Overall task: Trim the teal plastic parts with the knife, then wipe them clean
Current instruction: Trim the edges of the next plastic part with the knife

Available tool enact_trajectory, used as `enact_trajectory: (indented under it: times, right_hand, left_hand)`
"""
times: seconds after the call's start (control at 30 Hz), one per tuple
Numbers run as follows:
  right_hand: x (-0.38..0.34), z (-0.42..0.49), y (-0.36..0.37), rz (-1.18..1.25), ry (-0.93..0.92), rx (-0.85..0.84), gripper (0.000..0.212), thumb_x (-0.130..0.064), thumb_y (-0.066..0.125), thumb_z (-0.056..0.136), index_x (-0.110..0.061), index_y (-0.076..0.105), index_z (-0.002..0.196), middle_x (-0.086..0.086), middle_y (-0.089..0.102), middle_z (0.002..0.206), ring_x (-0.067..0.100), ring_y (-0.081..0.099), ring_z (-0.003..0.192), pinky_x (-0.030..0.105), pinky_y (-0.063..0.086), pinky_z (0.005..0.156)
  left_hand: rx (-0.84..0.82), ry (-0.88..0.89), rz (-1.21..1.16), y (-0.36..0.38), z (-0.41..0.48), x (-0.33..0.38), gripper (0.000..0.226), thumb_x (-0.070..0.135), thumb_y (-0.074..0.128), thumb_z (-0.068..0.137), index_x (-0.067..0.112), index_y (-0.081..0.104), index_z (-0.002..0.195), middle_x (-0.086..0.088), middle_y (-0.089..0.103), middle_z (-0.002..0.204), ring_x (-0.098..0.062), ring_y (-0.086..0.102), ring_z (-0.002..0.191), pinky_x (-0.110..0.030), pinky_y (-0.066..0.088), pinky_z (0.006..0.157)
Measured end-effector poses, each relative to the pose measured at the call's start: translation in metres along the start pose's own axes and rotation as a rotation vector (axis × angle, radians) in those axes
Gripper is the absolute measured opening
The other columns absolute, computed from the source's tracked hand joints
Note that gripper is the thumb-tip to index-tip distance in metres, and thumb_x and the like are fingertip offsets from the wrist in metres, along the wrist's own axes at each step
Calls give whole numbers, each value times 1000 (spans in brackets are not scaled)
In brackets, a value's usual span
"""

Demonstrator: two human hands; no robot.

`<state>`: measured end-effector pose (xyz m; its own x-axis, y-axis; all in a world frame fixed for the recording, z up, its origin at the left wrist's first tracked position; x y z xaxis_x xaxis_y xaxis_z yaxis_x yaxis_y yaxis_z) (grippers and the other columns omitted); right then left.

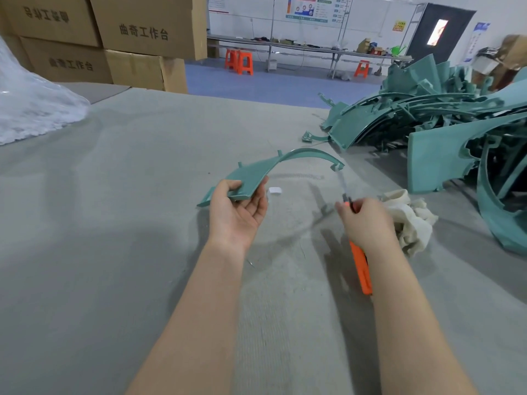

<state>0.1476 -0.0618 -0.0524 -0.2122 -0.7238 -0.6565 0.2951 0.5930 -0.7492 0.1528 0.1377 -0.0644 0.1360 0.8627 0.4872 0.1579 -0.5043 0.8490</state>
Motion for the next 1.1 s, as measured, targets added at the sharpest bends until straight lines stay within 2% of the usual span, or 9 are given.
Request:
enact_trajectory:
  times: [0.1, 0.2, 0.33, 0.5, 0.67, 0.77, 0.87, 0.97, 1.1]
  right_hand:
    - [-8, -4, -4, 467, -5, 164, 28, -40, 55, 95, -15, 48, 103, 3, 62, 94, 22, 68, 80, 42, 54, 76]
    - [-16, -8, 2, 892, 94, 172, 27, -38, 59, 93, -18, 46, 105, 1, 63, 87, 7, 57, 46, 28, 48, 54]
    - [-22, -12, 4, 1232, 173, 168, 46, -39, 65, 90, -16, 40, 121, 5, 68, 82, 7, 45, 41, 20, 41, 46]
    - [-24, -14, 7, 1191, 129, 96, 28, -23, 64, 92, -18, 48, 114, -2, 69, 72, 8, 41, 41, 19, 37, 44]
    - [-27, -13, 13, 1169, 137, 82, 22, -15, 65, 91, -5, 56, 108, 7, 63, 81, 8, 41, 41, 20, 36, 44]
    - [-32, -14, 20, 1153, 140, 72, 35, -20, 67, 90, 2, 57, 114, 8, 68, 83, 7, 41, 41, 19, 38, 44]
    - [-32, -14, 21, 1123, 139, 65, 35, -25, 69, 89, 0, 59, 110, 4, 69, 76, 7, 42, 41, 19, 38, 44]
    - [-30, -14, 16, 1062, 123, 24, 26, -32, 70, 87, -7, 61, 93, 1, 68, 68, 8, 43, 42, 20, 39, 44]
    - [-31, -19, 1, 842, -10, -197, 31, -41, 67, 87, -10, 65, 90, 2, 74, 77, 7, 41, 40, 18, 35, 40]
  left_hand:
    - [-36, 52, 47, 1, 0, 2, 21, 13, 43, 89, 6, 62, 94, -10, 73, 75, -12, 66, 56, -18, 53, 55]
    - [-83, 89, 132, 3, 0, 4, 20, 12, 42, 89, 7, 61, 96, -11, 70, 75, -13, 65, 57, -19, 52, 55]
    - [-135, 94, 307, 7, -1, 0, 21, 11, 45, 88, 10, 60, 103, -6, 67, 82, -19, 63, 68, -22, 52, 56]
    - [-161, 109, 430, 9, -2, -2, 20, 14, 47, 89, 16, 62, 103, 1, 70, 82, -21, 63, 77, -24, 53, 58]
    - [-25, 72, -40, 6, 2, 0, 53, 60, 42, 93, 13, 66, 97, -8, 73, 89, -24, 71, 78, -34, 58, 73]
    - [-21, 78, -261, 5, 5, -4, 36, 33, 39, 101, 7, 60, 86, -9, 71, 73, -22, 70, 63, -29, 59, 61]
    - [16, 139, 82, 6, 8, -13, 24, -1, 41, 98, 11, 61, 91, -2, 70, 78, -13, 68, 68, -21, 57, 58]
    - [-80, 172, 393, 10, 5, -22, 25, 1, 44, 99, 8, 58, 118, -7, 67, 108, -23, 66, 94, -24, 58, 69]
    - [-73, 130, 408, 12, 1, -22, 38, 3, 41, 99, 5, 44, 137, -14, 50, 141, -29, 50, 129, -37, 44, 102]
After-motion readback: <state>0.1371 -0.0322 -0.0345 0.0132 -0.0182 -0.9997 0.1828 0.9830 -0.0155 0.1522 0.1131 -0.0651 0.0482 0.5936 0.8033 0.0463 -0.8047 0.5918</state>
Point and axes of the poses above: each hand's wrist, its own z-axis towards the middle knuckle, its own y-axis out of the palm, x = y × z, the point moved 2 cm from there along z, towards the middle knuckle
